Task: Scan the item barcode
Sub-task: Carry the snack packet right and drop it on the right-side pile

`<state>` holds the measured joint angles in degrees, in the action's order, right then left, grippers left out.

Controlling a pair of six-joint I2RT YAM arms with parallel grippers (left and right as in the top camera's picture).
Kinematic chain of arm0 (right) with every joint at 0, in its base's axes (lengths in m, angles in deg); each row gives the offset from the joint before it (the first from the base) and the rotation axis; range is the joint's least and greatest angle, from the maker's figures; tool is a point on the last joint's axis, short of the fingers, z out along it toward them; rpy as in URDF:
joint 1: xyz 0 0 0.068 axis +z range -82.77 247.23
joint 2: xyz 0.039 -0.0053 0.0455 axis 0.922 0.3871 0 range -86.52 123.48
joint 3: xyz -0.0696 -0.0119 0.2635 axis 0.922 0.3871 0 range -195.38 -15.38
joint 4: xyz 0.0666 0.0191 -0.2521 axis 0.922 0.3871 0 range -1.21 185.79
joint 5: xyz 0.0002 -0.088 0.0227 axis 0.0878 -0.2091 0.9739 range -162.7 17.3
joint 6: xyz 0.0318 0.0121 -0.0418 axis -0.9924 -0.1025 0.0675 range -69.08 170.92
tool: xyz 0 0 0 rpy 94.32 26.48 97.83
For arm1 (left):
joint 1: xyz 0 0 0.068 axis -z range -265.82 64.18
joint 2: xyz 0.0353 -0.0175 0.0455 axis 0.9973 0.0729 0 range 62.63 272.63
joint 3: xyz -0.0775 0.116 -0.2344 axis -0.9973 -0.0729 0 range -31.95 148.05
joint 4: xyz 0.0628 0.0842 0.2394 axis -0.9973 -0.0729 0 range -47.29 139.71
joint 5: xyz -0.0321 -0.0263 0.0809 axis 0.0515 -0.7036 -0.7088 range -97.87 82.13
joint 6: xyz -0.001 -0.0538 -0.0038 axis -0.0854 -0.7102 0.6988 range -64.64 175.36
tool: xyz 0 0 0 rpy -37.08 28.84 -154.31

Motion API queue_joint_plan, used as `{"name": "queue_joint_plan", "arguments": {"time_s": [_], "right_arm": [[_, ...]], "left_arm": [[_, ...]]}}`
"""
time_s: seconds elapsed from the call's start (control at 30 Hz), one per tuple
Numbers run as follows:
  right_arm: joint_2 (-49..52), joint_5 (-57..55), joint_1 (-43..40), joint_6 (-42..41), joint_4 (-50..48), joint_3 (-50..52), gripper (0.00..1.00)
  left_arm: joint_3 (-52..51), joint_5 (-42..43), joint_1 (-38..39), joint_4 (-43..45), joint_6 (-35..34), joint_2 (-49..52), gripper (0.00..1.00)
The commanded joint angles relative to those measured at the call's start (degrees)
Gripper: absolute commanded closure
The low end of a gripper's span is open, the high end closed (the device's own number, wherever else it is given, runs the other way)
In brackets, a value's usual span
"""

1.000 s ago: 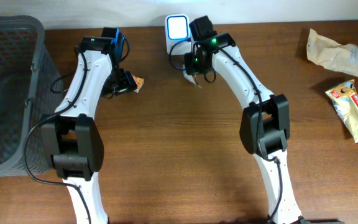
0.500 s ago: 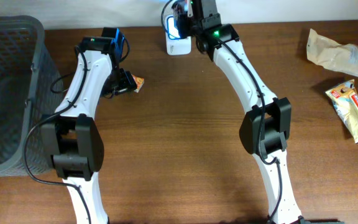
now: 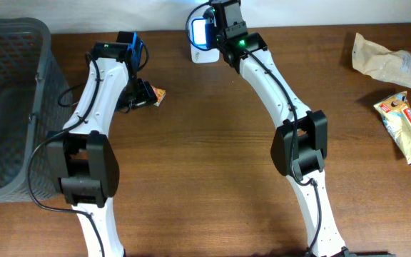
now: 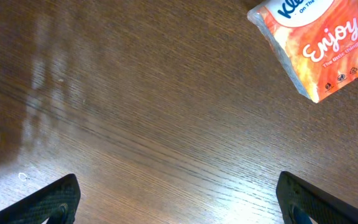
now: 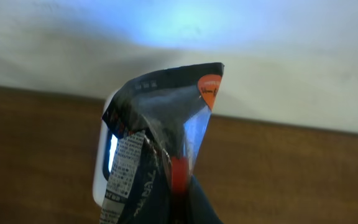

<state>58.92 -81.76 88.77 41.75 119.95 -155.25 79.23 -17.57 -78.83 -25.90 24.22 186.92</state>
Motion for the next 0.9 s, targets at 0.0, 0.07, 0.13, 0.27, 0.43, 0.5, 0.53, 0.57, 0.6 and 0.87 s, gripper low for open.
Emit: {"name": "queue_joint_plan", "arguments": {"time_s": [0.0,0.07,0.13,0.27,0.43,0.5,0.53,0.57,0.6,0.87], "right_arm": [[-6.78,-8.81,0.07,-4.90,5.22,-0.61,0.96],[-11.04,-15.54,-1.07,-8.44,10.93,-0.63,0.96],[-14.73,-17.66,-3.26,-8.74,15.98,-0.63,0.96],[-20.52,-17.68,-12.37,-11.98,27.41,-0.61,0.96],[-21.31,-14.99,-24.68,-12.83,40.19,-0.55,0.96],[-21.22,-13.75,-28.79,-12.81,43.89,-0.33,0.96],[-21.22,-12.96,-30.47,-12.81,45.18,-0.28,0.96],[-21.22,-12.28,-31.93,-12.79,46.25,-0.28,0.96],[-21.22,-11.85,-33.29,-12.79,47.30,-0.28,0.96],[-21.22,-7.61,-44.37,-12.79,49.44,-0.15,0.96]], "left_arm": [[0.28,-0.22,-0.02,-0.07,-0.57,-0.13,0.01],[0.28,-0.22,-0.02,-0.07,-0.55,-0.13,0.01],[0.28,-0.22,-0.02,-0.07,-0.55,-0.13,0.01],[0.28,-0.22,-0.02,-0.07,-0.55,-0.13,0.01],[0.28,-0.22,-0.02,-0.07,-0.55,-0.13,0.01],[0.28,-0.22,-0.02,-0.07,-0.55,-0.13,0.01],[0.28,-0.22,-0.02,-0.07,-0.55,-0.13,0.01],[0.28,-0.22,-0.02,-0.07,-0.55,-0.13,0.01],[0.28,-0.22,-0.02,-0.07,-0.55,-0.13,0.01],[0.28,-0.22,-0.02,-0.07,-0.55,-0.13,0.01]]}}
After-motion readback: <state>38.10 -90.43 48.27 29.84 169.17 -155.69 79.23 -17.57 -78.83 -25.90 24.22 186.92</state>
